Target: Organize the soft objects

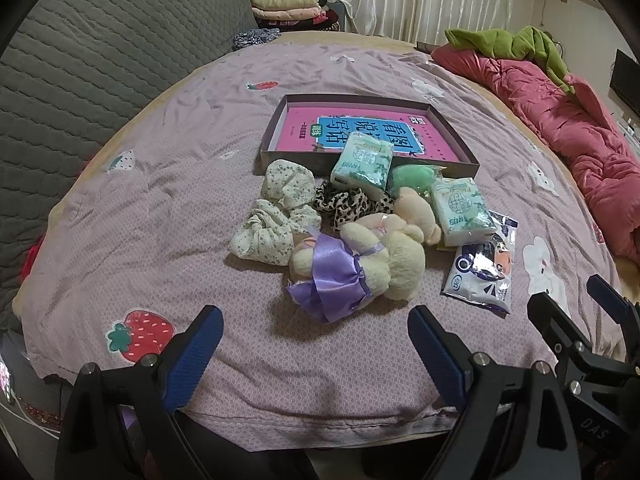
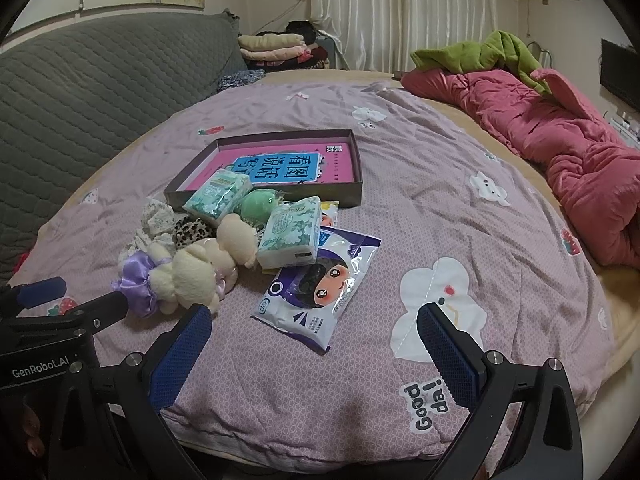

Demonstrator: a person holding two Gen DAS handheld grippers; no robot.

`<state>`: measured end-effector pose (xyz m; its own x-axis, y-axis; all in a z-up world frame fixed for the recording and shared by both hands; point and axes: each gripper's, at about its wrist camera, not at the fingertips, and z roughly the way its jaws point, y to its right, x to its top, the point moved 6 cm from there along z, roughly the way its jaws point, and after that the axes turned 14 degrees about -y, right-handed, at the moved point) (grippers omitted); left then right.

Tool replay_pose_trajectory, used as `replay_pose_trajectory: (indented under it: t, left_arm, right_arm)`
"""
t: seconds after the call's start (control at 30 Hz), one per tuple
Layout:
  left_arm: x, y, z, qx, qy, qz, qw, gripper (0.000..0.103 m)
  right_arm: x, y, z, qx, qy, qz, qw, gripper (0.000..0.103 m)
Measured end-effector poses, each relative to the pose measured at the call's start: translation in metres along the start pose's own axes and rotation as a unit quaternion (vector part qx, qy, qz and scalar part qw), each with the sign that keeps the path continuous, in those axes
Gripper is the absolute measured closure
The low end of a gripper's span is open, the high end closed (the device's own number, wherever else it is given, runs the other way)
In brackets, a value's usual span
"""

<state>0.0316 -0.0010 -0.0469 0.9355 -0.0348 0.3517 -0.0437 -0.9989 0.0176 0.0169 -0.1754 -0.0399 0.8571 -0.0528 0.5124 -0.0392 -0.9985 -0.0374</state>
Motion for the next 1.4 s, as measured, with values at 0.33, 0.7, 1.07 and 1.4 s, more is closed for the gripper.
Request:
replay_pose_trajectory:
  t: [0.33, 0.7, 1.07, 1.4]
  left_arm:
    - [0.001, -0.002, 0.001, -0.001, -0.001, 0.000, 1.0000, 0.009]
    - [0.001, -0.003, 0.002, -0.002, -0.002, 0.000, 1.0000, 0.009]
    - [0.011, -0.027, 0.012, -0.003, -0.004, -0.028, 0.9996, 0.009]
    - [0.030, -0.058, 0.029, -0.010, -0.015, -0.059, 0.9981, 0.009]
  right_arm:
    - [0.000, 0.000, 0.000, 0.000, 0.000, 0.000, 1.000, 0.000]
    - [0.000, 0.002, 0.000, -0.003, -0.002, 0.000, 1.000, 0.000]
    - [0.005, 0.008, 0.013, -0.012, -0.007, 0.000, 1.000, 0.000]
    - [0.019, 0.008, 0.038, -0.009, -0.021, 0.002, 1.000, 0.000]
